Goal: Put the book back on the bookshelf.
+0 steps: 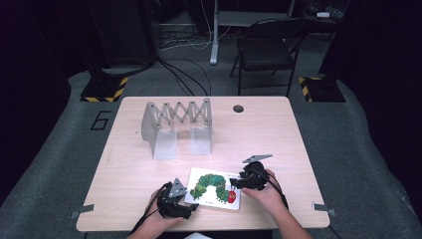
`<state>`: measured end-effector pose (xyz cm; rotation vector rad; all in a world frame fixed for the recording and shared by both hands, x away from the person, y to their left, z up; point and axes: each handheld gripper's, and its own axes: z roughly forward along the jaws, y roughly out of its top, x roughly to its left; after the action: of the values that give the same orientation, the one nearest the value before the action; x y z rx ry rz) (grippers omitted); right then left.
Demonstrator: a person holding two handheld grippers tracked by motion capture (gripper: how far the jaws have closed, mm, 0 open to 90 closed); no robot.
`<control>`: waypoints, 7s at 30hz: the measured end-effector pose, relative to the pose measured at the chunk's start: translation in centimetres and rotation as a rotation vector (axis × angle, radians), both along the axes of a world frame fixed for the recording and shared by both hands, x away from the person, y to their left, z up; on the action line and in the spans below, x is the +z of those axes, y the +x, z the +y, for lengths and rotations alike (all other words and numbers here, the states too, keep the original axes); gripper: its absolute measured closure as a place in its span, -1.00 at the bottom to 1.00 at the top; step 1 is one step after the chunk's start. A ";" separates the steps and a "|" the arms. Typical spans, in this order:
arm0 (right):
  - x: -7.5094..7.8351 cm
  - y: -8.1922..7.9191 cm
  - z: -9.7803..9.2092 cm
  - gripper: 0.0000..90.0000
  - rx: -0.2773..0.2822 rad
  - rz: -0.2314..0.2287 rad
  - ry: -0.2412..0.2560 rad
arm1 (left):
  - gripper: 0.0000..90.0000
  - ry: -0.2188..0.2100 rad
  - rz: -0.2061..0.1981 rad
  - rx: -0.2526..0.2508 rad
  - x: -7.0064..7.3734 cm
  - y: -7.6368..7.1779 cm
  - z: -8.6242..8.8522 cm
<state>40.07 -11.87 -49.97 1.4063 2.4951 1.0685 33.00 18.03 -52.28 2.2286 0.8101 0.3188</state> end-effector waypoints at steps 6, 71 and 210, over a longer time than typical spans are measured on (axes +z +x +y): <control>-0.3 0.0 -0.3 -0.05 -0.016 0.022 -0.004 | -0.48 0.023 0.001 -0.019 0.0 0.1 -0.4; -0.1 6.3 1.2 0.00 -0.037 0.074 0.103 | -0.54 -0.015 -0.043 0.041 -0.6 1.5 0.7; 0.5 6.1 1.1 -0.09 -0.044 0.156 0.226 | -0.68 0.087 -0.243 0.086 -0.7 -0.5 -1.9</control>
<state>46.17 -10.80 -49.48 1.6565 2.4976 1.3159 32.49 16.11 -52.95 2.1837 0.7734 0.6640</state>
